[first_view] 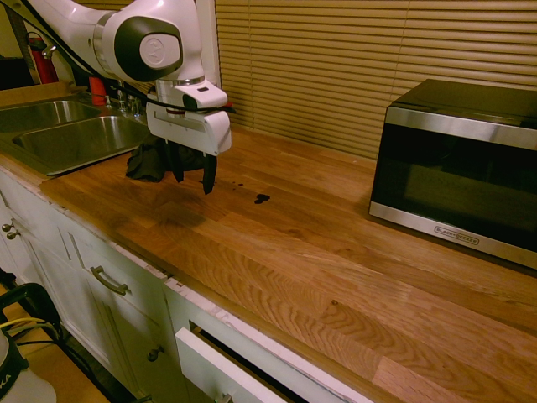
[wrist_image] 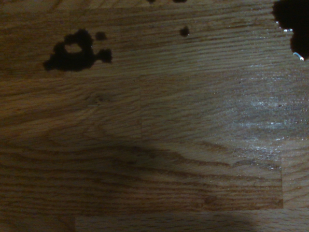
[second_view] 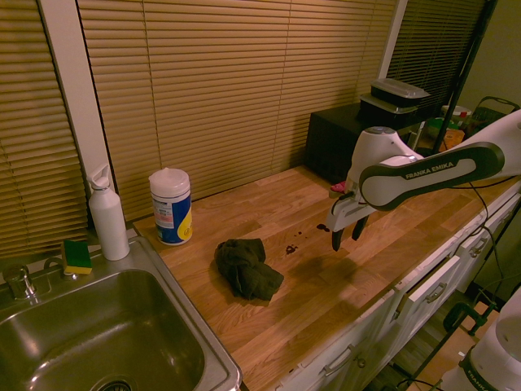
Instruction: Clear the spill
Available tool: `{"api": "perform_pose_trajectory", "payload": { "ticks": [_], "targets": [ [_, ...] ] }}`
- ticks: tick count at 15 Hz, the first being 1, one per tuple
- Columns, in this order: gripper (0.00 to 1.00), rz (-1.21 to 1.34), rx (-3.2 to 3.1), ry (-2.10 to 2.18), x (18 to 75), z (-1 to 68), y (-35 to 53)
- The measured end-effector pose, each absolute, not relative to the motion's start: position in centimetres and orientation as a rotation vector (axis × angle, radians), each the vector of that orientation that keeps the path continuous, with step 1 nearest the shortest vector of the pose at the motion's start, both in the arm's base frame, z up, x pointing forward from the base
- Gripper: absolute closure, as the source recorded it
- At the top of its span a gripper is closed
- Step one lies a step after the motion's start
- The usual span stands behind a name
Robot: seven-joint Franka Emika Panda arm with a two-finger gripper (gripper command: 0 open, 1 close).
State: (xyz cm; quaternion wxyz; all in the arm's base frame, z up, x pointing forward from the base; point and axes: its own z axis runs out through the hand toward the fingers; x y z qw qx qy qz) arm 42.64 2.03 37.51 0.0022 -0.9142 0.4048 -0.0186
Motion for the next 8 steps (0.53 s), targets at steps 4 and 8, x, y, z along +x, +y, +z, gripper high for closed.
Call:
{"api": "perform_pose_trajectory", "payload": {
  "ticks": [4,8],
  "targets": [
    [0.0,-0.066,-2.872,1.26,42.8,37.7,2.6],
    [0.0,-0.099,-2.842,1.259,43.4,39.1,5.5]
  ]
}}
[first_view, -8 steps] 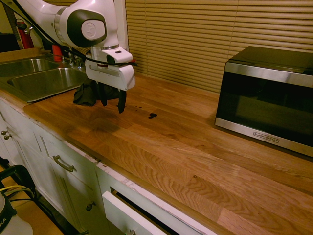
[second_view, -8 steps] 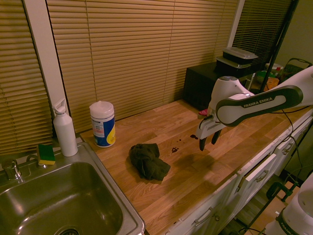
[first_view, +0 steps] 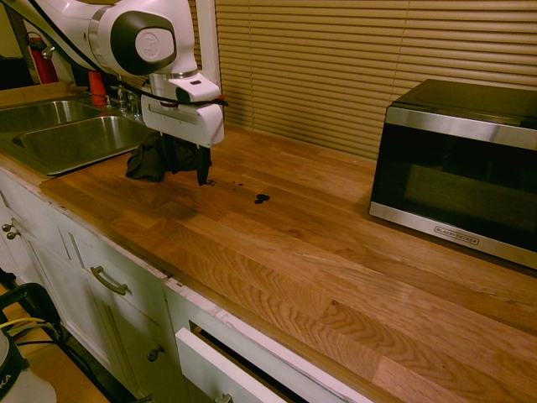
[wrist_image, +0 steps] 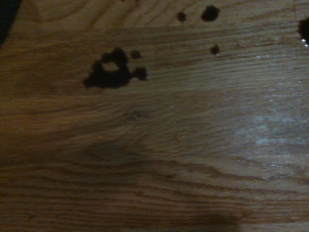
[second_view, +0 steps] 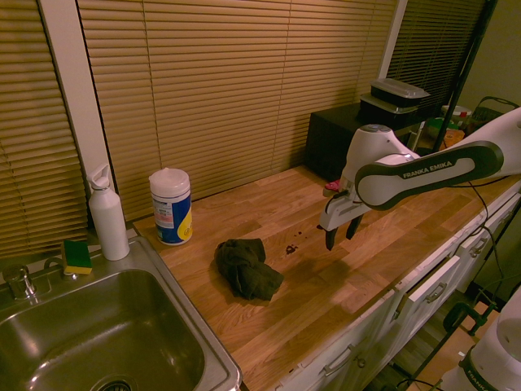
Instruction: Clear the spill
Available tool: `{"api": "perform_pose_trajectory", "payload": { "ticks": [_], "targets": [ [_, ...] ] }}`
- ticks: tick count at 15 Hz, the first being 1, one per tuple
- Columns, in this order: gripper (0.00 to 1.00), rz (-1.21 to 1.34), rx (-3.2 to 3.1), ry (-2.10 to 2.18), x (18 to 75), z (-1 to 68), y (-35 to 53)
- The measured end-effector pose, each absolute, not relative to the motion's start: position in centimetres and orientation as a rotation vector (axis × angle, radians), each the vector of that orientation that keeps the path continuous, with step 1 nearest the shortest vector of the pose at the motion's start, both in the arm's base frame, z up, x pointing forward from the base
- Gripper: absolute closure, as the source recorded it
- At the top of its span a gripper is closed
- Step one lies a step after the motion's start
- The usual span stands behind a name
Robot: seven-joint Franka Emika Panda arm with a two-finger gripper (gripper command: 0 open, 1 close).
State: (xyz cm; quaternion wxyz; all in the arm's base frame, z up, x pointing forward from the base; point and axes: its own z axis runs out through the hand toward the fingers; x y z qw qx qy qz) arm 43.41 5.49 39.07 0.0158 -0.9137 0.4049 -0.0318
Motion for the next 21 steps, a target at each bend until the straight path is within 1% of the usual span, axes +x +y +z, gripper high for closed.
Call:
{"api": "perform_pose_trajectory", "payload": {
  "ticks": [7,13,21],
  "targets": [
    [0.0,-0.145,-2.78,1.285,44.4,41.3,13.5],
    [0.0,-0.172,-2.762,1.208,45.3,42.7,20.1],
    [0.0,-0.18,-2.732,1.141,48.0,41.5,26.0]
  ]
}}
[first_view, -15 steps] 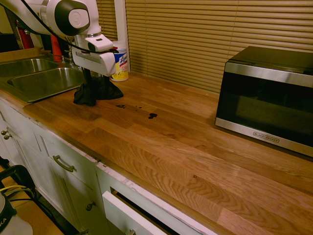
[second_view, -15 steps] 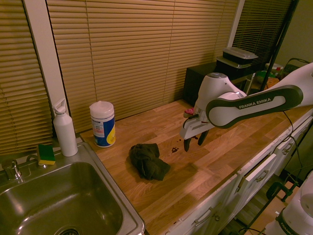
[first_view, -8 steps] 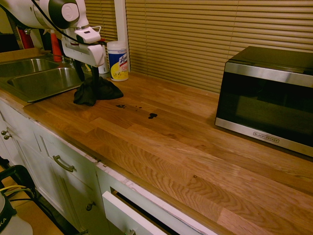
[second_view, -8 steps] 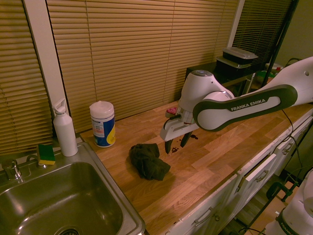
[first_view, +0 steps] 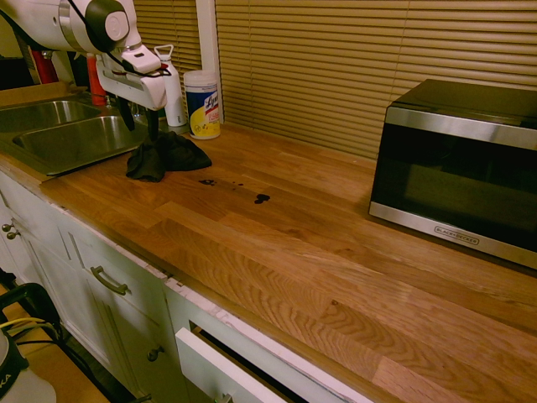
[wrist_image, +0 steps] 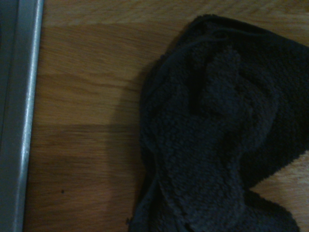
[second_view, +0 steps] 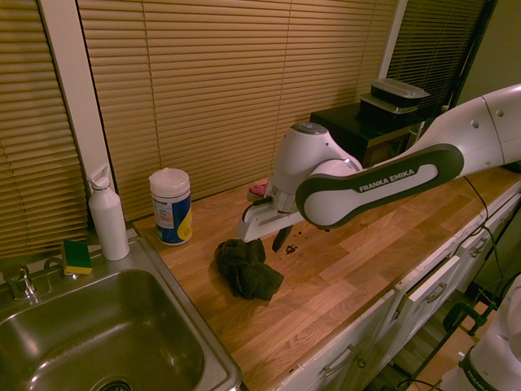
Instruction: Clear the spill
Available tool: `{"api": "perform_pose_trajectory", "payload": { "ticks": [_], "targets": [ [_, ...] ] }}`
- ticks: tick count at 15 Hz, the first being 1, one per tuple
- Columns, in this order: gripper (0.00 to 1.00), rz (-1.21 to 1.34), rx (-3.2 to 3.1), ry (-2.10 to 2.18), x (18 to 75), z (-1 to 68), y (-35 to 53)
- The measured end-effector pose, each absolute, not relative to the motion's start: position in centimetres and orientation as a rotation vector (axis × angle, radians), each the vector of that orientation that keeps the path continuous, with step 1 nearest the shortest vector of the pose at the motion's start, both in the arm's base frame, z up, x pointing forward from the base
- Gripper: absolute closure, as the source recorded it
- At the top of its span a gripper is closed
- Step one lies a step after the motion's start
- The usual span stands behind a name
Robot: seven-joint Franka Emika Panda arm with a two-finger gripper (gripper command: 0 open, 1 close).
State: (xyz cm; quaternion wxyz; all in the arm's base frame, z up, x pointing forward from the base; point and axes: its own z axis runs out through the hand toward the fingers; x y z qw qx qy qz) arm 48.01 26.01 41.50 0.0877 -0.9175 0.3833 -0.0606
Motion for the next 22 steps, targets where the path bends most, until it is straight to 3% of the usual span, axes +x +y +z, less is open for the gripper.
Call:
{"api": "perform_pose_trajectory", "payload": {
  "ticks": [10,11,22],
  "targets": [
    [0.0,-0.182,-2.759,1.213,53.5,36.2,28.1],
    [1.0,-0.175,-2.761,1.22,53.9,35.6,28.0],
    [1.0,-0.151,-2.768,1.259,55.6,33.7,27.5]
  ]
}}
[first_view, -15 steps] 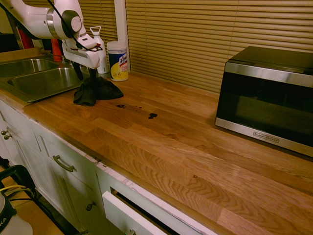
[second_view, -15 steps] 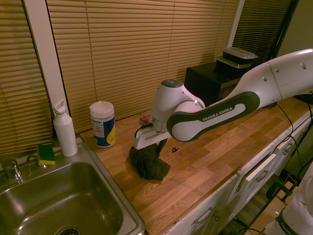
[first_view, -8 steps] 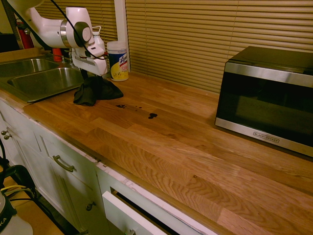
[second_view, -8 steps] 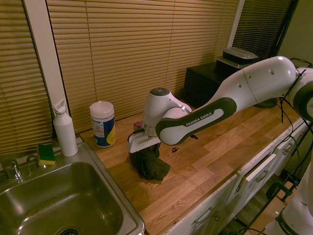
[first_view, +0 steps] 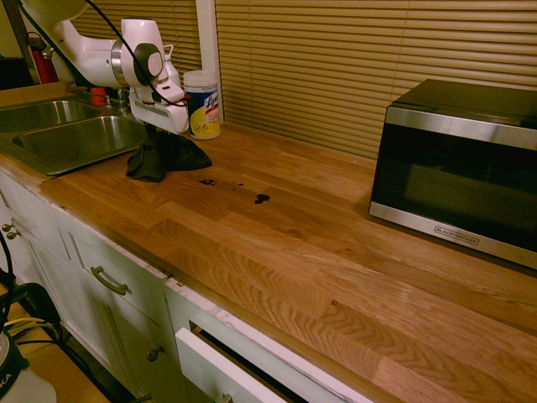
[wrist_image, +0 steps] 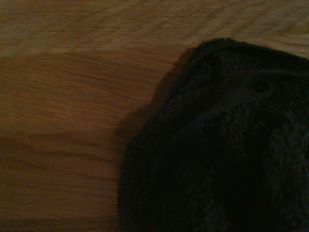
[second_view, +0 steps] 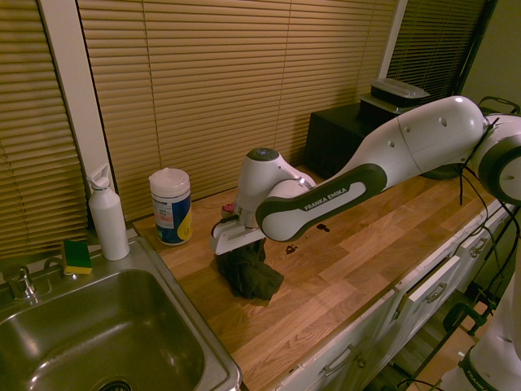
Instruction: Clear the spill
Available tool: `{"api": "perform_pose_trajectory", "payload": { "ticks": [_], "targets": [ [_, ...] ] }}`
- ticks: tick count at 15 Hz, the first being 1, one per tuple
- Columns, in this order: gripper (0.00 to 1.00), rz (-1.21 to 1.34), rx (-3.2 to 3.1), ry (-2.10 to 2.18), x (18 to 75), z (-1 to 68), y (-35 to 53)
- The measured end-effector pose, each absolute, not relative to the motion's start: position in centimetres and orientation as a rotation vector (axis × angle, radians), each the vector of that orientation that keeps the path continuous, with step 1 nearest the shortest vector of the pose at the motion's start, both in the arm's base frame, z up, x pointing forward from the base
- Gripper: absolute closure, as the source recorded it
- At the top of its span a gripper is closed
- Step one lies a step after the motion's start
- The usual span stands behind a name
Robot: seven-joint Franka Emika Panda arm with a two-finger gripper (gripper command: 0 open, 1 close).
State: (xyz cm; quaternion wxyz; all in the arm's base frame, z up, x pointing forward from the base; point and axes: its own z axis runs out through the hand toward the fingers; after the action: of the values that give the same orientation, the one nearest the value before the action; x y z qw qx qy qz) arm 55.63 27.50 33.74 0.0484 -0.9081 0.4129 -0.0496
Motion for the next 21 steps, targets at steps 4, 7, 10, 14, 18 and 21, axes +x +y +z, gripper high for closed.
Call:
{"api": "perform_pose_trajectory", "payload": {
  "ticks": [4,7,10,14,18,21],
  "targets": [
    [1.0,-0.137,-2.764,1.258,55.8,33.7,27.3],
    [1.0,-0.118,-2.78,1.253,56.1,33.8,26.9],
    [1.0,-0.104,-2.812,1.254,56.6,33.8,26.1],
    [1.0,-0.123,-2.842,1.283,57.7,33.6,23.7],
    [1.0,-0.139,-2.838,1.33,59.0,33.6,19.8],
    [1.0,-0.152,-2.824,1.372,59.5,33.5,16.6]
  ]
}}
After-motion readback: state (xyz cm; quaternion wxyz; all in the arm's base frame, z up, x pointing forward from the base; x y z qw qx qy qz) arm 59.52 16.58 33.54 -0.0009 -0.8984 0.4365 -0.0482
